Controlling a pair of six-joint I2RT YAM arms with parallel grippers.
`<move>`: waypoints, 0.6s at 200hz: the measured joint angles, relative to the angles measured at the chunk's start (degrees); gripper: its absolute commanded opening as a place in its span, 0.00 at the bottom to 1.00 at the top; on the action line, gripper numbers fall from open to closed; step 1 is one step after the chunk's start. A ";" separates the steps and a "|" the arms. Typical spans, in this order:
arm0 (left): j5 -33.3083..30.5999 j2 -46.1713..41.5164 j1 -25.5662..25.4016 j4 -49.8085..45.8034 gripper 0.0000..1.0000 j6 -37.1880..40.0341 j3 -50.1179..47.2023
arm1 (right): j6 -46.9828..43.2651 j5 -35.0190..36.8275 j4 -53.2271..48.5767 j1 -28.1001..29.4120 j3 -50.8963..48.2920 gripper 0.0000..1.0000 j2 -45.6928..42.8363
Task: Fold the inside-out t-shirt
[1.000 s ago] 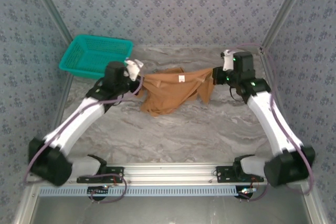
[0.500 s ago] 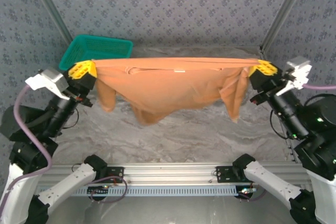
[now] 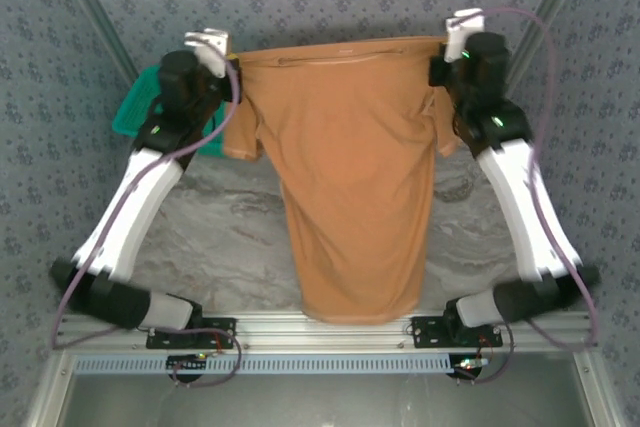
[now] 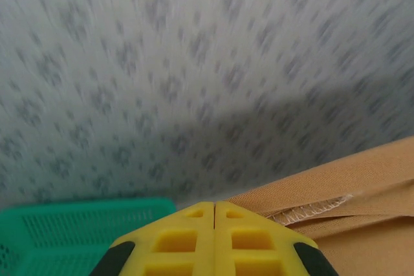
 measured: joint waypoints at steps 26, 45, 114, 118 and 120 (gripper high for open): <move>0.35 20.46 2.82 -1.42 0.51 -1.97 11.06 | 0.92 0.42 -1.42 -0.96 14.29 0.60 23.96; 0.76 32.70 4.13 -6.03 0.60 -3.63 21.73 | 0.94 2.10 -6.99 -0.96 25.14 0.65 37.73; 10.80 9.62 0.46 -0.63 0.63 -14.49 -12.68 | 11.06 -4.00 -13.00 8.33 -22.18 0.67 5.07; 10.95 7.63 -0.55 0.37 0.63 -14.58 -15.04 | 12.11 -5.01 -12.90 8.44 -25.49 0.67 2.08; 11.30 6.60 -1.16 0.81 0.62 -14.69 -16.26 | 12.66 -5.46 -12.94 8.41 -27.15 0.67 0.66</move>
